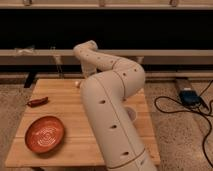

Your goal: Stand the bottle upright

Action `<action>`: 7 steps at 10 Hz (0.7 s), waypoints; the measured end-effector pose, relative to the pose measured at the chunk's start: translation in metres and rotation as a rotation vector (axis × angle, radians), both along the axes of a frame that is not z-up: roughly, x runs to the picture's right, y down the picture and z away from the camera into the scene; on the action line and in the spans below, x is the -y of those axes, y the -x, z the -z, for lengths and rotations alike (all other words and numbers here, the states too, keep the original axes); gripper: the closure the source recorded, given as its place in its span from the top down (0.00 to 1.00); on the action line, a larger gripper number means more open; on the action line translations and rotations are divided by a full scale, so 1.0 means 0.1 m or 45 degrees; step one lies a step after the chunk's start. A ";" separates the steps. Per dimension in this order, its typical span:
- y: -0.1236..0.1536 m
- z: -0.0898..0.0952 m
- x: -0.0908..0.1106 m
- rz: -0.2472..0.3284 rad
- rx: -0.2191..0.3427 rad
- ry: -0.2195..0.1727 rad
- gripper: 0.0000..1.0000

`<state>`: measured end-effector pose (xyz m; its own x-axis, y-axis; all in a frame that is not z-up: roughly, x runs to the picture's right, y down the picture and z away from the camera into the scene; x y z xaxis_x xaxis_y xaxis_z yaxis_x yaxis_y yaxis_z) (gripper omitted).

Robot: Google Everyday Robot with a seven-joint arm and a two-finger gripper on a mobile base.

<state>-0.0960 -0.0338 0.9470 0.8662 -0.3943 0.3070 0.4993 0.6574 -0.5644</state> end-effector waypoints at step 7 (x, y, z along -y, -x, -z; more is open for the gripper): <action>0.38 -0.26 -0.09 0.060 0.099 0.062 0.80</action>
